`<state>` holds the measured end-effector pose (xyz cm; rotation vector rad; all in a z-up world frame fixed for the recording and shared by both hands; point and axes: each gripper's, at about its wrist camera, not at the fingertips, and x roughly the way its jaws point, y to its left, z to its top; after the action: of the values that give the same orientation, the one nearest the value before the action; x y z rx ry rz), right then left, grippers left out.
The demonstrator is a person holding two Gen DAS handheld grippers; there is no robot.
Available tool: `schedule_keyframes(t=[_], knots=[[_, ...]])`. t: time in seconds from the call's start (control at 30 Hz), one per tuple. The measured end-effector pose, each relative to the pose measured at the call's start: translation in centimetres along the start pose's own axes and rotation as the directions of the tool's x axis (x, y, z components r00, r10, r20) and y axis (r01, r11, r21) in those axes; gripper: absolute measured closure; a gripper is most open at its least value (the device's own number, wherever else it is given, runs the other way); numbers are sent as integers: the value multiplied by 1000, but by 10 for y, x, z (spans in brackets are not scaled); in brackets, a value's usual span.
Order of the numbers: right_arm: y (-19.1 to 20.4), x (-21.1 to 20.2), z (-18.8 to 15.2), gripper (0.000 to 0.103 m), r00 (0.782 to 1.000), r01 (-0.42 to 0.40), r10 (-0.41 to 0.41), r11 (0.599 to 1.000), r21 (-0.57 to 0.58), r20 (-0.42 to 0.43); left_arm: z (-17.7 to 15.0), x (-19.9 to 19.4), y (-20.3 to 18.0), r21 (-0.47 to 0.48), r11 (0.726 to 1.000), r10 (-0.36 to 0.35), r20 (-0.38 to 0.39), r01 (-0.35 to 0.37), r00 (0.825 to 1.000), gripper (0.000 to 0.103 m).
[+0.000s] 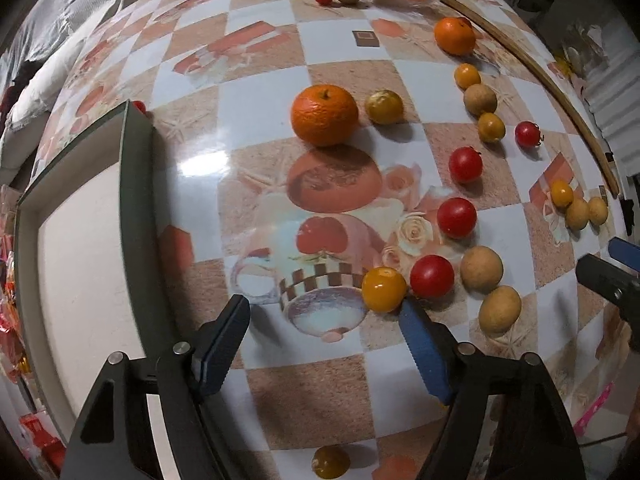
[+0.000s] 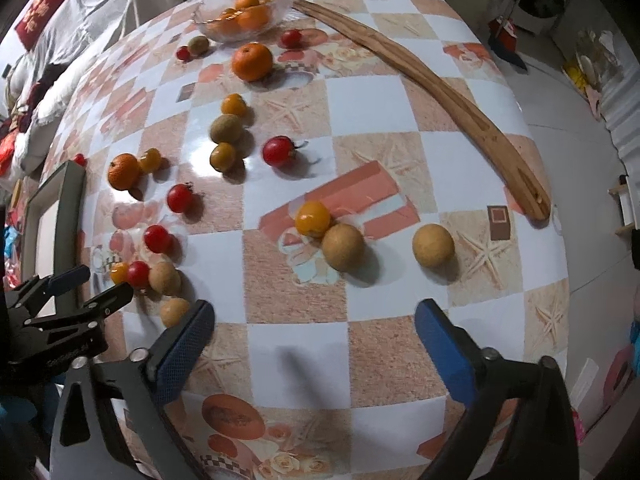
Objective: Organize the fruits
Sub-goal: 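Grasp a yellow cherry tomato with the left gripper while the right grasps a brown round fruit, then carry both fruits to the white tray and open both grippers over it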
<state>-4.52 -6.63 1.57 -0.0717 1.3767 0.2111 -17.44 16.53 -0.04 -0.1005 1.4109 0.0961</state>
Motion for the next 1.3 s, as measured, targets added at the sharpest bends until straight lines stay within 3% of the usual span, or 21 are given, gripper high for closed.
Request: schedule_keyframes(t=[0.07,0.23,0.43,0.53,0.63,0.7,0.77,0.97,1.3], knots=[[-4,3,0,22,1000,-3,3,1000,3,-10,-1,1,-5,9,1000,-9,8,9,1000,30],[-8,14,3,42,1000,-21,21,1000,19,-23,-4,0,-15,-6,1000,-6,30,6,1000,31],[-7,21,14,44,1000,8,-8,1000,2,13,-2,-3,-24,-21,1000,0,54,1,999,34],[-6,22,21,48,999,16,-15,1000,-9,29,4,-7,-19,-10,1000,-3,65,4,998,46],[-5,21,24,68,999,21,-20,999,-24,39,5,-11,-22,-10,1000,-4,69,5,998,54],[-5,21,25,70,999,-1,2,1000,-24,38,5,-14,-23,-13,1000,-7,74,8,997,73],[-6,21,26,76,999,-10,11,1000,-17,38,5,-14,-22,-14,1000,-21,72,22,997,80],[-15,18,21,76,997,-66,64,997,40,30,3,-18,-6,-73,990,-118,59,123,991,80],[0,1,20,76,994,-103,102,994,21,35,-5,-41,14,-99,980,-167,80,175,983,80]])
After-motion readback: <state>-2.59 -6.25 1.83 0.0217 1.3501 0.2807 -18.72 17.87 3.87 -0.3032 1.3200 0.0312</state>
